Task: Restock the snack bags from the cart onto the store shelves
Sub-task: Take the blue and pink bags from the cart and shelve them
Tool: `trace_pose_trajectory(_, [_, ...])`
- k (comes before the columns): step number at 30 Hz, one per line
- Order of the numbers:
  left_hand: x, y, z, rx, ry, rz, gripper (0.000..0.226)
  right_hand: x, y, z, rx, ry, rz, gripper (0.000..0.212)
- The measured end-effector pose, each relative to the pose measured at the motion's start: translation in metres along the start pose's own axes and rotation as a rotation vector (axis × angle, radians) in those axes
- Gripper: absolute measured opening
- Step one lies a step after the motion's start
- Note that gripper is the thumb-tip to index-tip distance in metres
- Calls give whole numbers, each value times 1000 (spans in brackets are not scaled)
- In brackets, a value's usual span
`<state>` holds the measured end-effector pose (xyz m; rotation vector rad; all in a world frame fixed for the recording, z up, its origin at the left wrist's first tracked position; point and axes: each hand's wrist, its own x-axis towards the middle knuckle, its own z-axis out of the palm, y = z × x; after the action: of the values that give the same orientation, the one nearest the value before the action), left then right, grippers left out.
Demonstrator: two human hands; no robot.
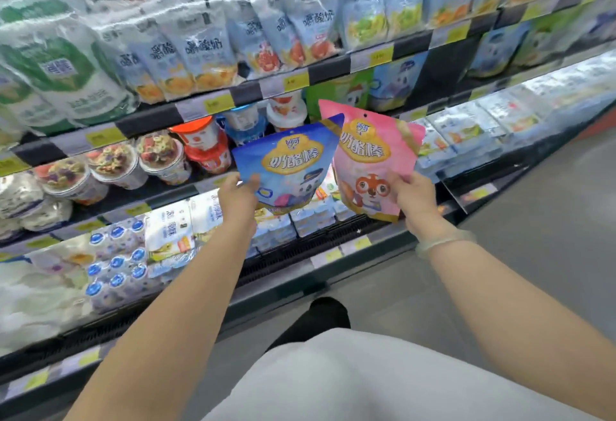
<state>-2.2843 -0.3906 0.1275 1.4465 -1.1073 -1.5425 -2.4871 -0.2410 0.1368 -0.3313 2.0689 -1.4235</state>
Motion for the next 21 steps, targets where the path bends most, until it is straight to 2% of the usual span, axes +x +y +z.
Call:
trace_pose_trajectory(3, [24, -2, 32, 47, -22, -34, 31, 35, -6, -13, 10, 23, 23, 18])
trace_pose_trajectory(6, [45, -6, 58, 138, -27, -42, 28, 68, -6, -27, 9, 48, 15, 11])
trace_pose_trajectory(13, [58, -19, 117, 148, -16, -90, 30, 127, 9, -54, -34, 26, 99, 24])
trace_pose_trajectory(21, [68, -17, 186, 138, 141, -194, 25, 213, -2, -84, -118, -96, 151, 27])
